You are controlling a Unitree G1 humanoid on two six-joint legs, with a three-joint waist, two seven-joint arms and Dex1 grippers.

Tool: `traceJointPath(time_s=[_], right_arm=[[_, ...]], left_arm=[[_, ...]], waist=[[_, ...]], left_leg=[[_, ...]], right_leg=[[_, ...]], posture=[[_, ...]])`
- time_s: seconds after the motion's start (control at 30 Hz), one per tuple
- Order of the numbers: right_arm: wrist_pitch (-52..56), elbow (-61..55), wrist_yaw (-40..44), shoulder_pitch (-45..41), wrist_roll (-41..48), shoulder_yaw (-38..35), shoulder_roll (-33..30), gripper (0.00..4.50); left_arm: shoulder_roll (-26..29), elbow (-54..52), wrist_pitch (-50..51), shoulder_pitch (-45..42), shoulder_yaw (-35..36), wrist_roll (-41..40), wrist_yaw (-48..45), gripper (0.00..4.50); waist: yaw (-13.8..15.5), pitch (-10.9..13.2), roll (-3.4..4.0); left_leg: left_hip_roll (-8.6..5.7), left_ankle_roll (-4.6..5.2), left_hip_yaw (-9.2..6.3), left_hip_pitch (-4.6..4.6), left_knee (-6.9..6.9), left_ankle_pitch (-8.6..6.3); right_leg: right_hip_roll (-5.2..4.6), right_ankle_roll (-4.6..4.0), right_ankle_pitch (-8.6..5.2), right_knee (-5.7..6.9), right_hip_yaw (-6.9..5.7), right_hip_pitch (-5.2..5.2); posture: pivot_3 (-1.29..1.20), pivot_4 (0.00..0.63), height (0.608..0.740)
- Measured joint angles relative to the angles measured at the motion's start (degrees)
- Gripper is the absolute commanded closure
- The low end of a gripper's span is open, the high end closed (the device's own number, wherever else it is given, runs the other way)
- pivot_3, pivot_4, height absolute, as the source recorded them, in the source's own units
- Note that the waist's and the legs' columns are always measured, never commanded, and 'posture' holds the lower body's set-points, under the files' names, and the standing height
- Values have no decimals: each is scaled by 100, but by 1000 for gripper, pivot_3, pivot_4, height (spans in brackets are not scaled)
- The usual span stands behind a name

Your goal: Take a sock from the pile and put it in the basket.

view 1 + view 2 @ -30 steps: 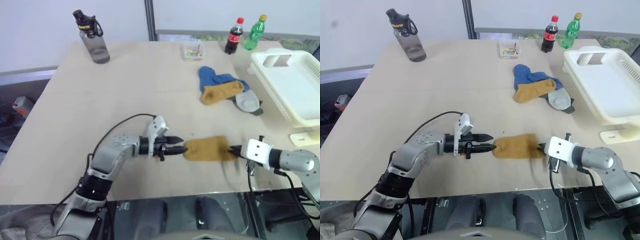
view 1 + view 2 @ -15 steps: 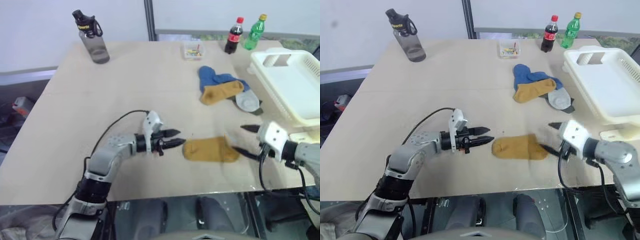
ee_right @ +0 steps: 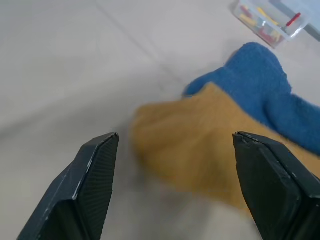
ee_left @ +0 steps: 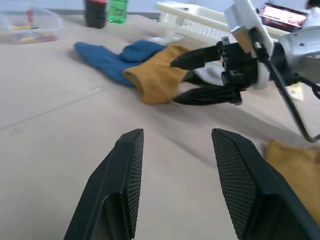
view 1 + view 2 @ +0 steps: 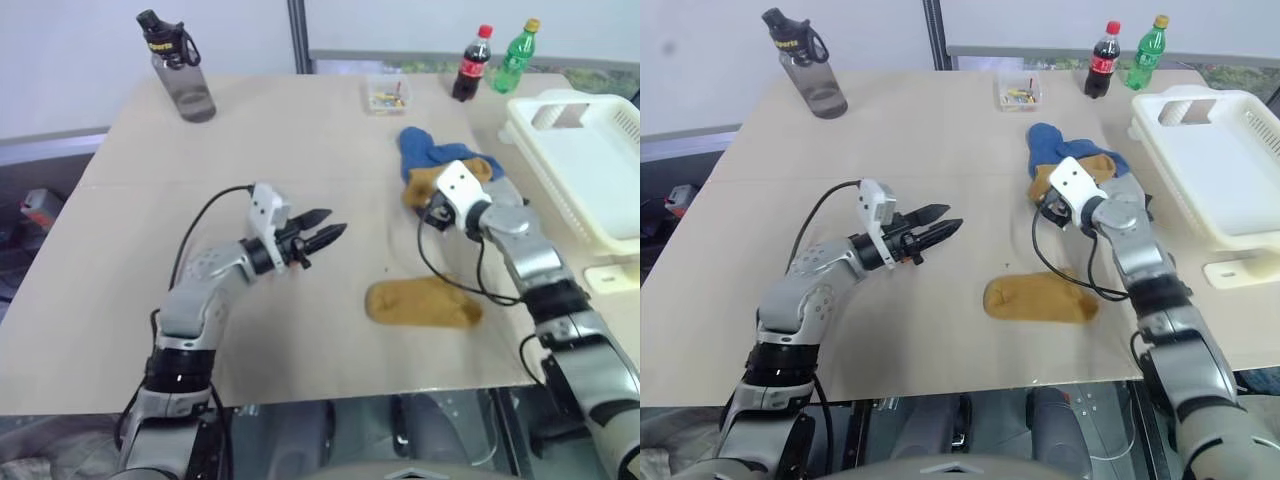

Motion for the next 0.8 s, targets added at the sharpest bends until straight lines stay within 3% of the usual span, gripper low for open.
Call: traceJointPath(time_s=[0.1, 0.2, 0.3, 0.57, 0.8], right_arm=[[-412, 1011, -183, -339, -60, -33, 286, 1972], [-676, 1487, -166, -495, -73, -46, 405, 3525], [-765, 1591, -64, -496, -52, -66, 456, 4396], [-160, 754, 599, -119, 400, -308, 547, 4396], [2732, -2871, 1244, 1152, 1726, -137, 1015, 4396]], left_arm=[[15, -275, 61, 193, 82, -71, 148, 2179], [30, -558, 131, 327, 177, -144, 306, 2179], [57, -660, 159, 412, 212, -152, 404, 2179], [64, -670, 141, 473, 238, -194, 454, 2179], [358, -268, -48, 609, 384, -214, 271, 2179]], waist=[[-16, 0, 0], [-21, 0, 0], [-19, 0, 1], [-34, 0, 3], [-41, 0, 7]], left_leg=[[2, -1, 0, 2, -4, 0], [3, -2, 0, 11, -3, 1], [2, -3, -4, 22, -3, 2], [7, -8, -5, 22, -2, 5], [17, 16, -9, 17, -3, -9]], right_leg=[[0, 0, 0, 2, 0, -1], [0, -1, 1, 13, 2, 3], [3, -5, 4, 22, 2, 12], [13, -7, 5, 25, 3, 9], [14, -8, 4, 36, 0, -3]], posture=[[0, 150, 740], [0, 150, 740], [0, 150, 740], [0, 150, 740], [0, 150, 740]])
